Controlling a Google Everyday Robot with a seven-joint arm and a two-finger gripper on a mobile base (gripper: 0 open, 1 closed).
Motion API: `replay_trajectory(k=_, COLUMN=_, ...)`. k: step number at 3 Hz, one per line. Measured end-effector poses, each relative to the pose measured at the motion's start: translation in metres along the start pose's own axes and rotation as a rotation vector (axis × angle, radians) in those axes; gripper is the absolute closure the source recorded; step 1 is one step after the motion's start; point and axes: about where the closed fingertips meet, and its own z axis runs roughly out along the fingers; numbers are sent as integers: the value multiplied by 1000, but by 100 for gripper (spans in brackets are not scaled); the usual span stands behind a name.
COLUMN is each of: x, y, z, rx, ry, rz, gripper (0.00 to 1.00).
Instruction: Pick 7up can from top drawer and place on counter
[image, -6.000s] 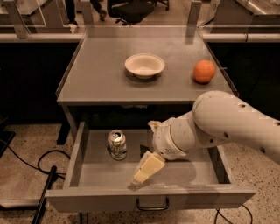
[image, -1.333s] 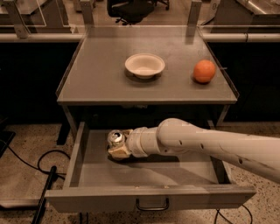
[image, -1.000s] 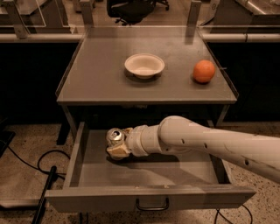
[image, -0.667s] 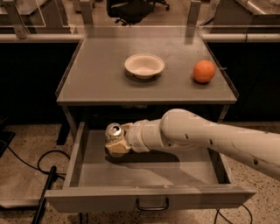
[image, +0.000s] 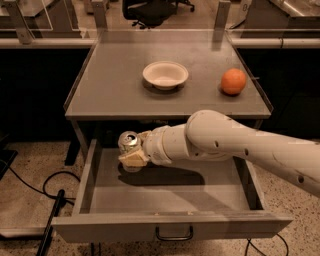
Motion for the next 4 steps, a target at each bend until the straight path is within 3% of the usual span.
replay_trajectory(k=1, x=-10, y=2, z=-5, rx=20, ry=6, rz=1, gripper=100)
replay_trajectory(k=2, x=-43, y=9, z=-27, rx=56, ry=-7, rz=-36, gripper=100)
replay_trajectory(k=3, x=-72, y=16, z=-45, rx=50, ry=-35, rz=-75, gripper=100)
replay_trajectory(k=4, x=-74, y=17, z=-46, rx=48, ry=-36, rz=-77, gripper=100)
